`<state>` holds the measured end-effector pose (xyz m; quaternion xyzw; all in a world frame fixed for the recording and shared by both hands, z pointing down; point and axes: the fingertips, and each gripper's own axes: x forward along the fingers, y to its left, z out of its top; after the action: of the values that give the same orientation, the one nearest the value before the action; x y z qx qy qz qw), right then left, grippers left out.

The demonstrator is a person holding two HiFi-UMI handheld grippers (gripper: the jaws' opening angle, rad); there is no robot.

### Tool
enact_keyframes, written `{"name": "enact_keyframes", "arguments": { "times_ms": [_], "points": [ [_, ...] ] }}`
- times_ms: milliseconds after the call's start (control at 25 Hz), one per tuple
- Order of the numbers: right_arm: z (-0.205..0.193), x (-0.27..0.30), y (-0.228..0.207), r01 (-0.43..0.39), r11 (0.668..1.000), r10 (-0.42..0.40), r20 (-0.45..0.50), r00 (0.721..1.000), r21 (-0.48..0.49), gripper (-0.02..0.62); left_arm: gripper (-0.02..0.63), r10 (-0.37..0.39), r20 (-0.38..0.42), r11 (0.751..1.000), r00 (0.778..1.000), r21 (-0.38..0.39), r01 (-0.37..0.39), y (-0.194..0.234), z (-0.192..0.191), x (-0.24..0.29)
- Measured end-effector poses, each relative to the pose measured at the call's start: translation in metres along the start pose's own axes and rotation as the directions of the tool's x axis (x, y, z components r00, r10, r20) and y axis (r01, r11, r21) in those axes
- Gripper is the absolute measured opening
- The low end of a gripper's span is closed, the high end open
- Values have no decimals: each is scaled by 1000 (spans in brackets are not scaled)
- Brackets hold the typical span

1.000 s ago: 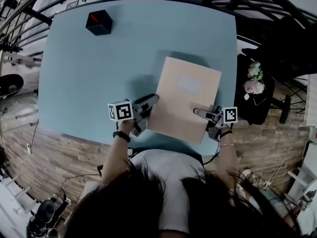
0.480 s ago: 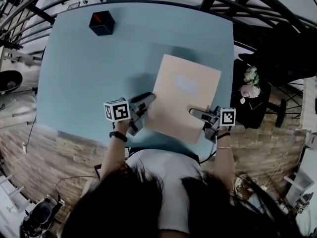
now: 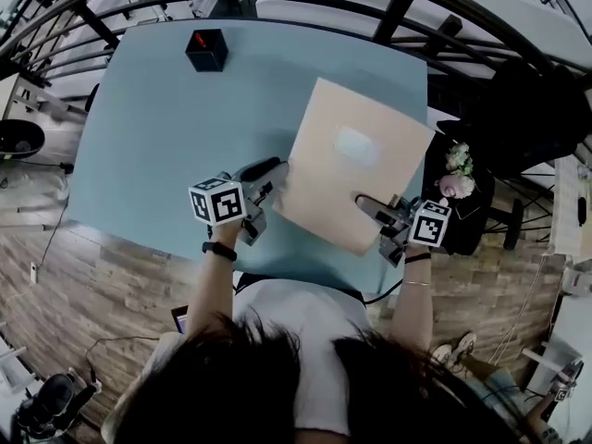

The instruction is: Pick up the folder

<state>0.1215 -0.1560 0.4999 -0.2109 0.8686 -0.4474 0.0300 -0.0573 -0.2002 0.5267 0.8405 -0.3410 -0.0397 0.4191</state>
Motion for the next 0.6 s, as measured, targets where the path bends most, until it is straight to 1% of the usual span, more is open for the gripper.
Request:
{"name": "enact_keyframes", "arguments": {
  "times_ms": [160, 240, 320, 440, 520, 600],
  "points": [
    [23, -12, 30, 62, 988, -53, 69, 996, -145, 291, 192, 9, 77, 991, 997, 136, -20, -32, 29, -11],
    [34, -18, 44, 109, 972, -87, 111, 990, -210, 291, 189, 9, 111, 979, 994, 200, -31, -48, 43, -14],
    [45, -25, 56, 161, 949, -121, 158, 980, -272, 291, 179, 10, 142, 965, 990, 259, -47, -64, 56, -16],
    [58, -33, 69, 257, 897, -183, 226, 957, -361, 293, 167, 12, 181, 940, 983, 333, -73, -85, 74, -22],
    [65, -34, 75, 329, 850, -234, 265, 936, -412, 291, 158, 11, 203, 922, 979, 376, -89, -95, 87, -27],
    [73, -33, 79, 408, 794, -295, 301, 907, -450, 289, 147, 19, 220, 899, 975, 423, -113, -101, 99, -30]
  ]
}}
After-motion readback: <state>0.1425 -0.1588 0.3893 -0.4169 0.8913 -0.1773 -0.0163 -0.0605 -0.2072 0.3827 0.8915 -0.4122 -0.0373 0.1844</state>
